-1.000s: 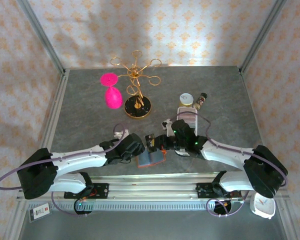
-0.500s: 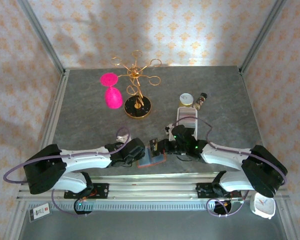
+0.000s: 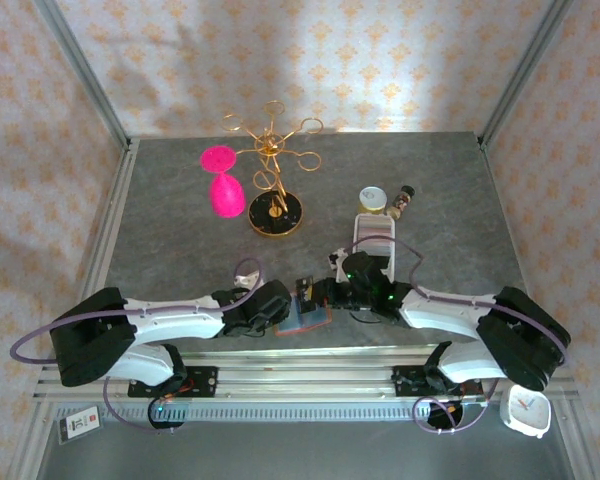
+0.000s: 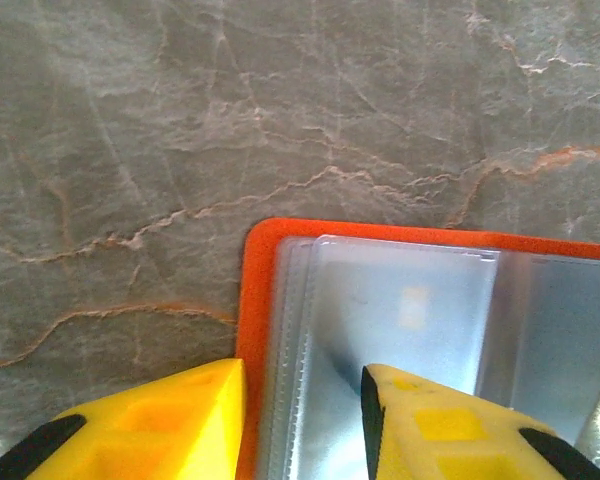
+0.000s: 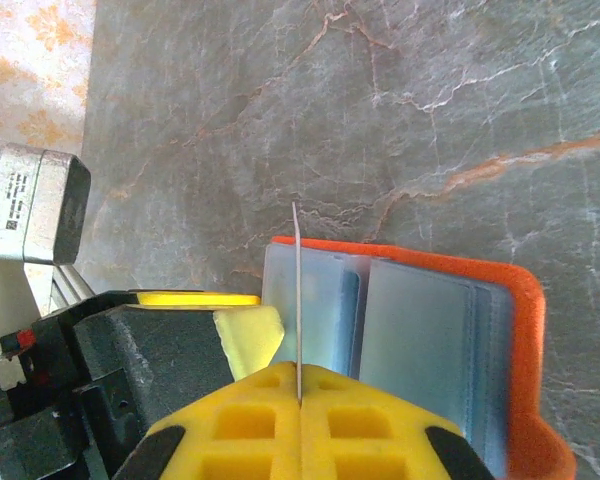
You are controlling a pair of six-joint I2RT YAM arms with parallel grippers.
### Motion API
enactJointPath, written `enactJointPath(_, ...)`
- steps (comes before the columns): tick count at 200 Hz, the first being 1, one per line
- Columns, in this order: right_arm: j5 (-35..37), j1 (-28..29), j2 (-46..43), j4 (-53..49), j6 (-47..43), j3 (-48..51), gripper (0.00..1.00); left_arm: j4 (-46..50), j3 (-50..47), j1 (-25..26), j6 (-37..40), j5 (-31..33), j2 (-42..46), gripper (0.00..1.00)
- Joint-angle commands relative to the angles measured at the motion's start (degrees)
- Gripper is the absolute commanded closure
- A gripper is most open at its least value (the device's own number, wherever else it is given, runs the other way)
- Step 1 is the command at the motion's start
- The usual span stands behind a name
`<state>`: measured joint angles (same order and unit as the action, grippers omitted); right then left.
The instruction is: Put the credit cards into the card holder
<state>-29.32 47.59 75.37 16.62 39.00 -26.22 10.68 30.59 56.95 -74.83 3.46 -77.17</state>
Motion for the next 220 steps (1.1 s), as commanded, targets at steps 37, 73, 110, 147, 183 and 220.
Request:
enactJointPath(37,4.0,2.1,2.6,2.4,1.8,0.0,1.00,-0.2,-1.6,0.8,-1.2,0.9,-1.2,0.64)
enactJointPath(73,5.9,2.2,2.9,2.6,2.3,0.7,1.00,0.1,-1.8,1.1,-1.4,1.0,-1.2,0.66)
enactJointPath(110,7.0,2.2,3.8,2.8,2.7,0.9,1.00,-0.3,-2.5,1.2,-1.4,1.1,-1.1,0.67)
enactJointPath(147,6.1,2.2,5.2,4.0,3.2,0.8,1.00,-1.0,-2.5,1.2,-1.2,0.8,-1.5,0.68)
enactJointPath(183,5.7,2.3,6.0,4.5,3.7,0.7,1.00,-1.1,-2.6,1.3,-0.9,0.8,-1.4,0.68)
enactJointPath(220,5.0,3.2,7.2,4.9,3.8,0.6,1.00,-1.2,-2.6,1.3,-0.9,0.7,-1.4,0.69)
